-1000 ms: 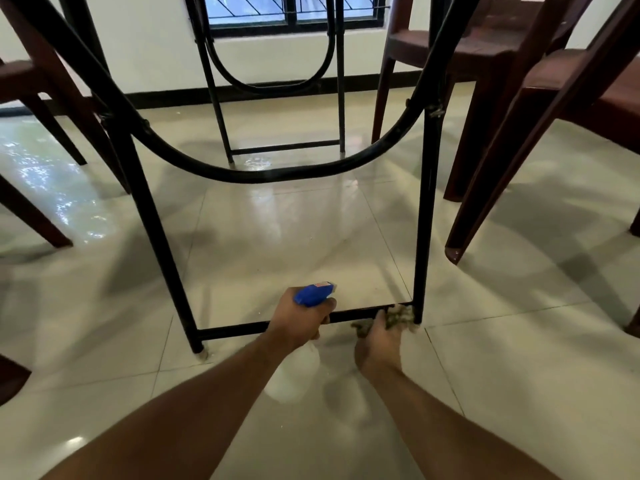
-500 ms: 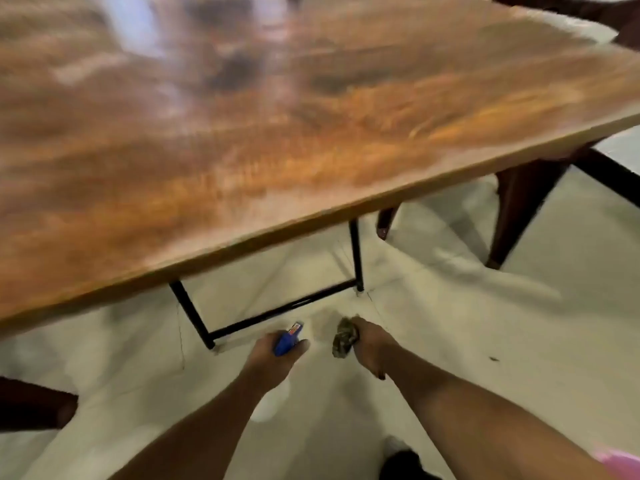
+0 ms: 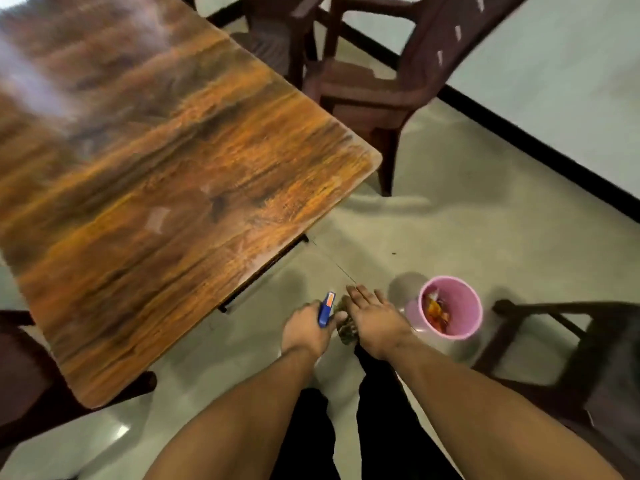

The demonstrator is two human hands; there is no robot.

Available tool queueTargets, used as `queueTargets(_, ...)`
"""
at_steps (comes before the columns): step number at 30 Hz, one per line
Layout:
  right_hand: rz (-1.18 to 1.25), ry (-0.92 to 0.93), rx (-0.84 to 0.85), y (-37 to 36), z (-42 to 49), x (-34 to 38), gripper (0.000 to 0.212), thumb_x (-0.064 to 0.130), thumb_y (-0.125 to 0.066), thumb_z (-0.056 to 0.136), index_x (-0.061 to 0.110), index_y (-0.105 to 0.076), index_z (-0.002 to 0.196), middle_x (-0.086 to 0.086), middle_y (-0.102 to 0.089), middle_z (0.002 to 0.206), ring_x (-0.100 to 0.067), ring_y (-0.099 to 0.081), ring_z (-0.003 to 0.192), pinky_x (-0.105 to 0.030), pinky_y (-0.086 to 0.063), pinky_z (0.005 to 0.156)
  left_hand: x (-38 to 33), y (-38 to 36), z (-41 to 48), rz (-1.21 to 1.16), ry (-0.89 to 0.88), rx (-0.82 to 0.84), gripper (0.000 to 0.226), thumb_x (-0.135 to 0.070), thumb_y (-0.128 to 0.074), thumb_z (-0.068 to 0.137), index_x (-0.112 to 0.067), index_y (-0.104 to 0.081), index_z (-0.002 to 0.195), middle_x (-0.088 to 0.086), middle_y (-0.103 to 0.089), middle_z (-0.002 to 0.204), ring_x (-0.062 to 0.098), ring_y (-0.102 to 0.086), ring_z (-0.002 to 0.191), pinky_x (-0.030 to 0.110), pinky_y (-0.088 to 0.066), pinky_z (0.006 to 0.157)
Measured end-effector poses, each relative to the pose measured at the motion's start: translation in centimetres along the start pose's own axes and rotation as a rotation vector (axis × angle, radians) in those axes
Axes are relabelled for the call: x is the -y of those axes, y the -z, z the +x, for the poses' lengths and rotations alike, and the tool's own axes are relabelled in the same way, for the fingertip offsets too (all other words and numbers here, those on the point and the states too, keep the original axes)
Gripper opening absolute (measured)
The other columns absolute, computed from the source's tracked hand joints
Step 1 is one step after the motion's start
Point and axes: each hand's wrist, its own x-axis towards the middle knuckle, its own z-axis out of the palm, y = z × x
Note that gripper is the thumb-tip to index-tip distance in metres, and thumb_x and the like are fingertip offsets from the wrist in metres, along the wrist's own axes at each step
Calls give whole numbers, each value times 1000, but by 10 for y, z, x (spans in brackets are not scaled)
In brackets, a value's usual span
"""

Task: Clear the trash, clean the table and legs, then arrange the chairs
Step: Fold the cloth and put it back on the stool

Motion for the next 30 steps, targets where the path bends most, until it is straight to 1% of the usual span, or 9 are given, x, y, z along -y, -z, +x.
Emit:
queueTargets(3,44,-78,-72,22,-62,5,70,43,-23,96,12,-15,158,-7,-1,168,-21,0,154,-41,-2,124,-35,17,-32,98,-121,-1,44,-67,-52,90,-24,-58,99,6,-68,100,33,-63,96,39,-48,79)
queueTargets(7,103,-206,-127,38,-134,-7,73,25,-46,98,14,-9,159,-6,1,168,-20,1,154,-39,-2,125,-80,18,-68,238,-297,26,44,-66,-48,91,-25,-60,99,1,-66,100,27,-61,99,39,-46,84)
queueTargets(10,143,-307,-153,38,-186,-30,75,25,-49,98,13,-8,159,-6,1,167,-23,0,154,-40,-1,124,-119,2,-93,291,-427,72,46,-64,-48,93,-21,-62,104,1,-66,105,25,-59,104,37,-40,94)
queueTargets(12,168,-385,-184,28,-221,-52,75,24,-48,98,14,-5,160,-6,2,168,-23,2,154,-41,-1,125,-149,-17,-110,329,-495,87,52,-67,-47,92,-21,-62,111,1,-64,115,24,-56,116,38,-36,104)
queueTargets(15,203,-484,-198,10,-275,-89,77,27,-48,99,15,-2,160,-6,2,168,-22,3,154,-40,0,124,-192,-55,-131,381,-550,159,73,-74,-39,90,-24,-50,142,0,-44,154,21,-28,148,42,-14,123)
queueTargets(18,261,-590,-218,-13,-346,-132,85,31,-57,94,15,-5,160,-6,1,167,-22,2,154,-40,-2,123,-252,-104,-166,404,-642,189,84,-78,-32,90,-28,-28,157,-2,-24,165,18,-10,154,43,0,125)
queueTargets(21,314,-663,-207,-37,-400,-171,88,29,-60,92,17,-5,160,-5,6,167,-21,5,154,-39,-1,123,-304,-141,-192,423,-693,207,84,-78,-26,89,-28,-27,157,-1,-17,167,19,-6,155,43,5,125)
queueTargets(25,372,-783,-199,-59,-464,-221,79,16,-49,94,17,-6,160,-4,9,167,-19,7,154,-40,-1,125,-368,-183,-214,458,-779,155,79,-79,-23,88,-28,-48,145,0,-21,166,22,-10,154,51,-8,124)
queueTargets(30,422,-882,-242,-70,-508,-286,73,13,-42,95,17,-9,160,-5,5,168,-20,4,154,-39,-1,124,-449,-222,-224,432,-840,230,76,-75,-27,91,-29,-43,149,2,-17,167,22,-4,155,48,-4,125)
